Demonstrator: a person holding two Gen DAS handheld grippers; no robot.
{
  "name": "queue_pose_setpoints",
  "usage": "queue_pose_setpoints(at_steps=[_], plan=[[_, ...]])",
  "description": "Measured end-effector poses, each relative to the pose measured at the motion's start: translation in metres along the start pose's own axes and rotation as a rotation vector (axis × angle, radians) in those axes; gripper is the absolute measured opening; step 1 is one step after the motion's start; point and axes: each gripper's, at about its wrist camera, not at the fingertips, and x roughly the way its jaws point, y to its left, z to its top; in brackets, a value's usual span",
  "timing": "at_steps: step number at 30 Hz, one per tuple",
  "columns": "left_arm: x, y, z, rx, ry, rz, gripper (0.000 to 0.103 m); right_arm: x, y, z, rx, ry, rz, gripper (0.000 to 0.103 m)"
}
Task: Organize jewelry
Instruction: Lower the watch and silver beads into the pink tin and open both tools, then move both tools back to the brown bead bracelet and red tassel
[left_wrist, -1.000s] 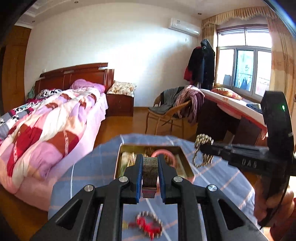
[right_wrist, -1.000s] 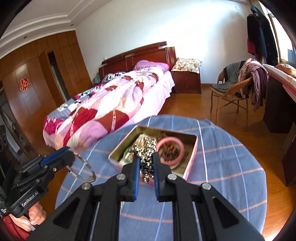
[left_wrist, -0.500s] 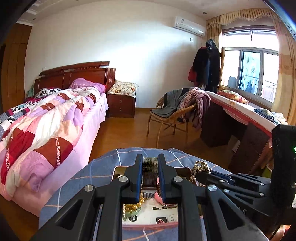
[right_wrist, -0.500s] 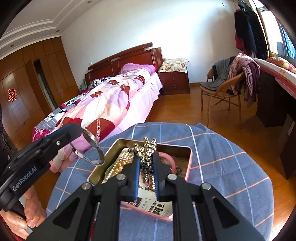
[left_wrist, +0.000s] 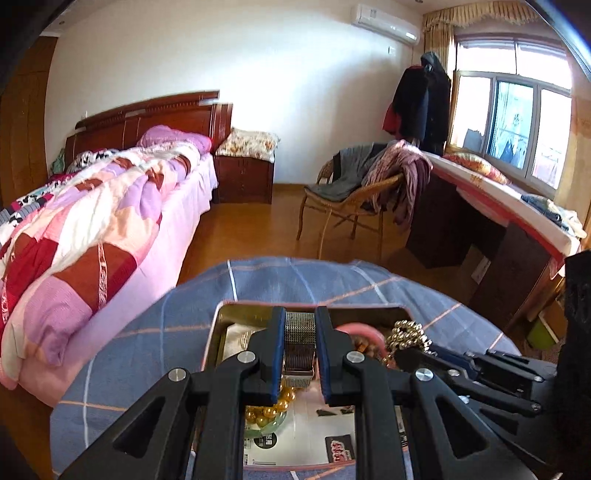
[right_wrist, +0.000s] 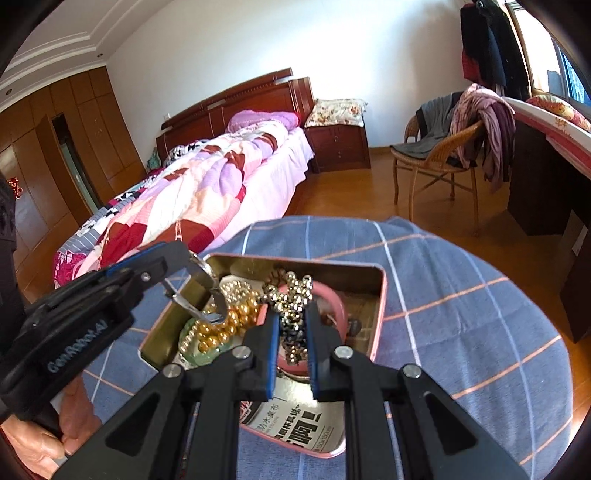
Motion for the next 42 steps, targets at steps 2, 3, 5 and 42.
queue_pose_setpoints(at_steps=[2,3,5,42], plan=[[0.007,0.002,-0.005,-0.004,0.025,-0.003,0.015,0.003,-0.002,-0.001,-0.001,0.009,-0.002,0.016],[0.011,0.002,-0.008,-0.004,0.039,0.0,0.015,0.005,-0.003,-0.002,0.001,0.016,0.002,0.016],[0.016,0.003,-0.011,-0.001,0.062,0.001,0.015,0.01,-0.005,-0.005,0.0,0.036,0.01,0.016],[-0.066,0.06,-0.115,-0.038,0.256,0.252,0.058,-0.026,0.045,-0.066,-0.15,0.105,0.086,0.066]])
